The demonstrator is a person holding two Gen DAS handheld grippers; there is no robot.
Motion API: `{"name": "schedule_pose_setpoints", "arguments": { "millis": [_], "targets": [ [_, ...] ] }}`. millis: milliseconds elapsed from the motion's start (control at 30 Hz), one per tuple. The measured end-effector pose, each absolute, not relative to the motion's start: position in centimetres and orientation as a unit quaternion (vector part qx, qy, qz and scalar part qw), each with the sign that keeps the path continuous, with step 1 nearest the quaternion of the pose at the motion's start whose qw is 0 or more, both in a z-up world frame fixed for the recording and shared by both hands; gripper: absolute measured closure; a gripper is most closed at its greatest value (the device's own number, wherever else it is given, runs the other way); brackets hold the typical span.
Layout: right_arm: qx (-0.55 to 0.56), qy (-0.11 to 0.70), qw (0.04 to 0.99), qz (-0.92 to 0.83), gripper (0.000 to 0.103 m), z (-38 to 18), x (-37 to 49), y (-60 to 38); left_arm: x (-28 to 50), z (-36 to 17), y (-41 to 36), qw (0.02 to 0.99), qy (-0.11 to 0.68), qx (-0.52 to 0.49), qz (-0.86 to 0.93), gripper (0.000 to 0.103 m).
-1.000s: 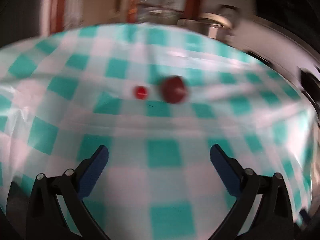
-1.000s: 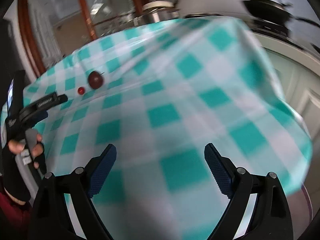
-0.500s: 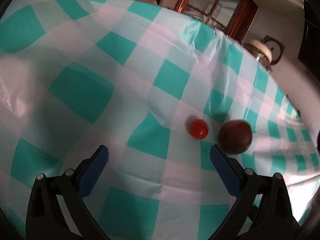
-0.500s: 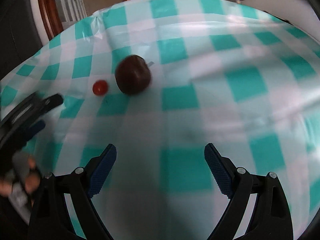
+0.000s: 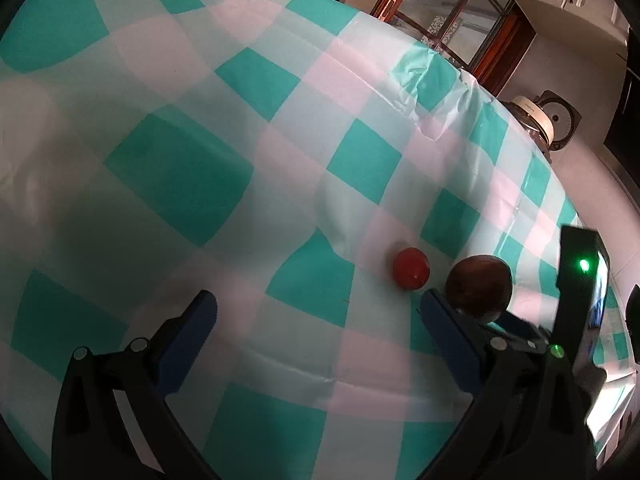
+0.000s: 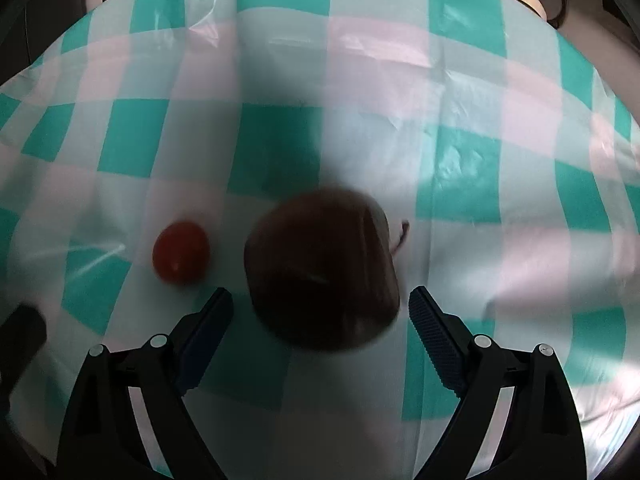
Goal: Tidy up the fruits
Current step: 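Grasp the dark red apple with the right tool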
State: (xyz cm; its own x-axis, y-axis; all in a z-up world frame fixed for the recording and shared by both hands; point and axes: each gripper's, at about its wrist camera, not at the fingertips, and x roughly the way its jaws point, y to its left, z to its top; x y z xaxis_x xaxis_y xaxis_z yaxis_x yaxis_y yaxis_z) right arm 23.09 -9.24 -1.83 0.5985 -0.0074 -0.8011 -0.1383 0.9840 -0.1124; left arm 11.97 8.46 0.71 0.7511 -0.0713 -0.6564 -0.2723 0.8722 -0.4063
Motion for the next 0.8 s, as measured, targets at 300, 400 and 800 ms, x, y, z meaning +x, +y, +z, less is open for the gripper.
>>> {"name": "schedule_pose_setpoints", "arguments": {
  "millis": [300, 400, 800],
  "targets": [
    [-0.070, 0.438, 0.895, 0.048, 0.045, -1.4, 23.7, -10.2, 11.9, 0.4, 8.4, 0.900, 0.354, -0.251, 0.053, 0.001],
    [-0.026, 0.428, 0.903, 0.042, 0.045, -0.5, 22.4, -12.1, 12.0, 0.4, 8.1, 0.902, 0.355, -0.241, 0.048, 0.001],
    [0.229, 0.337, 0.913, 0.019, 0.045, 1.2, 15.5, -22.2, 12.0, 0.9, 6.0, 0.917, 0.355, -0.182, 0.024, 0.001]
  ]
}}
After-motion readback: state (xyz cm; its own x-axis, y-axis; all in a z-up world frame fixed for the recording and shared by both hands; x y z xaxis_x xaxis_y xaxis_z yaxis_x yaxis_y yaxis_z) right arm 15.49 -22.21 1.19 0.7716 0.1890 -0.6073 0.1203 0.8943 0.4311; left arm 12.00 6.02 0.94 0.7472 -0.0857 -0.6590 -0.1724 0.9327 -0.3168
